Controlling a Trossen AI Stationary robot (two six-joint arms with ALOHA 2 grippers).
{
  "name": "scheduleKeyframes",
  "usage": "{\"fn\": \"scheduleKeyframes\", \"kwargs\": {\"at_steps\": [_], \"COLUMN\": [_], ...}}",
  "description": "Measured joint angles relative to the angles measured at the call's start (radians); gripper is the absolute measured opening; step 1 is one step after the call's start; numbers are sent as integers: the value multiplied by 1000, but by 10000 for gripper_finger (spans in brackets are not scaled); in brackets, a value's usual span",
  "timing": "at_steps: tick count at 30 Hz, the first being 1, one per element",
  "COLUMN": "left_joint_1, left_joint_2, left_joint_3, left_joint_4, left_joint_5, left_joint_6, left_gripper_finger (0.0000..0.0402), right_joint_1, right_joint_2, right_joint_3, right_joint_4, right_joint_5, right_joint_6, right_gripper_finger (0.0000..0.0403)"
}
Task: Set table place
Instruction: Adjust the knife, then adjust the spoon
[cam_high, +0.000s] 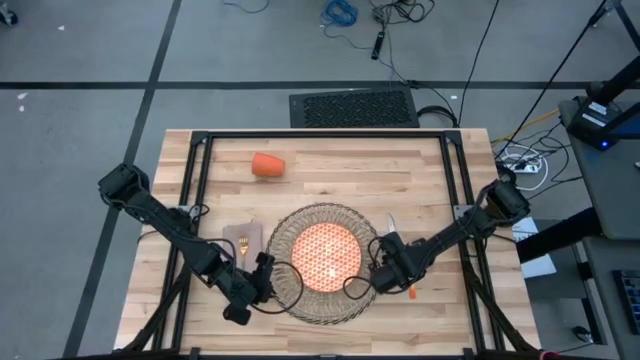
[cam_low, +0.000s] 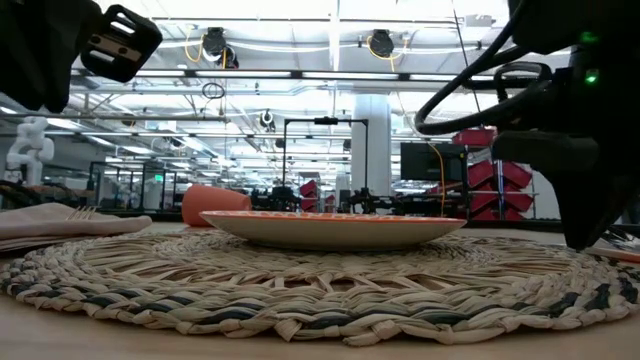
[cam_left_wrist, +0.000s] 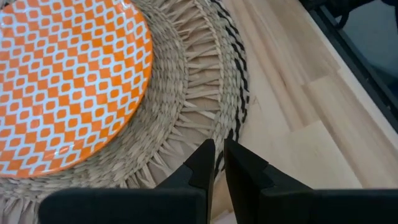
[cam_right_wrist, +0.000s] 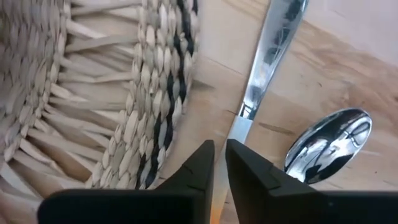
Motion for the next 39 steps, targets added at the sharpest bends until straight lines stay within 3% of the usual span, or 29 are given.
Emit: {"fn": "scheduleKeyframes", "kwargs": {"at_steps": [11, 20, 28, 39], "left_joint_1": [-6, -36, -37, -38], "left_joint_2": [0, 0, 0, 0], "left_joint_3": [0, 0, 0, 0], "left_joint_4": [-26, -25, -20, -16], "left_joint_5": [1, 24, 16, -1], "left_joint_6": [0, -8, -8, -11], "left_gripper_finger": [22, 22, 22, 22], "right_joint_1": [46, 79, 154, 202], "right_joint_2": [7, 7, 5, 5], "right_joint_3": [51, 159, 234, 173], "right_joint_4": [6, -154, -411, -252], "right_joint_5": [25, 102, 49, 1], "right_joint_6": [129, 194, 357, 401], "right_gripper_finger": [27, 27, 27, 27]}}
